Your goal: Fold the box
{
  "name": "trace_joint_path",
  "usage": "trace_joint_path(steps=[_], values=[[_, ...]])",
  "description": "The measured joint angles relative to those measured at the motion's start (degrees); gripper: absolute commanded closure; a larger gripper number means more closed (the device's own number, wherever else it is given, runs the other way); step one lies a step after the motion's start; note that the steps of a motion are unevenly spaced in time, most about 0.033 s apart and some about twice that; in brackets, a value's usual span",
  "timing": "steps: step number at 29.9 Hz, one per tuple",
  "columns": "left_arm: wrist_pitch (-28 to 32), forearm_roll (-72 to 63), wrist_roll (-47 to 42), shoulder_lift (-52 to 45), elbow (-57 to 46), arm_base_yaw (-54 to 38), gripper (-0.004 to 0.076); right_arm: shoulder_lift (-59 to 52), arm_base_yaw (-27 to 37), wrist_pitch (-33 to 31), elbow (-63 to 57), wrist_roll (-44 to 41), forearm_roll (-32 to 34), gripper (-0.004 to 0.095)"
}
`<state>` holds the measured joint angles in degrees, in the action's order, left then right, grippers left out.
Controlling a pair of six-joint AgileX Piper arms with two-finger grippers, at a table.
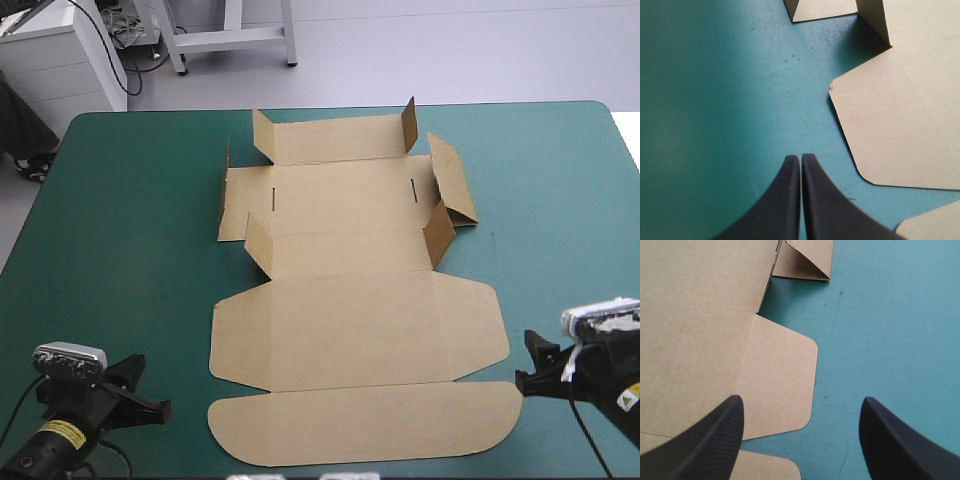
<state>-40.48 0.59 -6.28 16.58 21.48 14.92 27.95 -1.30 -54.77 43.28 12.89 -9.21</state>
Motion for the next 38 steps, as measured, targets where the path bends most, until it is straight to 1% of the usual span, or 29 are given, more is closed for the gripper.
trace_joint_path(steps=[5,14,23,32,38], values=[[0.00,0.00,0.00,0.00,0.00,0.00,0.0731,11.94,0.00,-1.27,7.38,0.53,-0.42,0.0296],[0.00,0.00,0.00,0.00,0.00,0.00,0.0731,32.54,0.00,-4.39,19.55,5.04,-6.48,0.0325],[0.00,0.00,0.00,0.00,0.00,0.00,0.0731,48.32,-0.40,-8.70,31.26,6.85,-8.92,0.0329],[0.00,0.00,0.00,0.00,0.00,0.00,0.0731,60.78,-5.93,-10.26,41.60,6.73,-7.11,0.0329],[0.00,0.00,0.00,0.00,0.00,0.00,0.0731,68.86,-6.88,-11.76,47.64,3.92,-5.46,0.0329]])
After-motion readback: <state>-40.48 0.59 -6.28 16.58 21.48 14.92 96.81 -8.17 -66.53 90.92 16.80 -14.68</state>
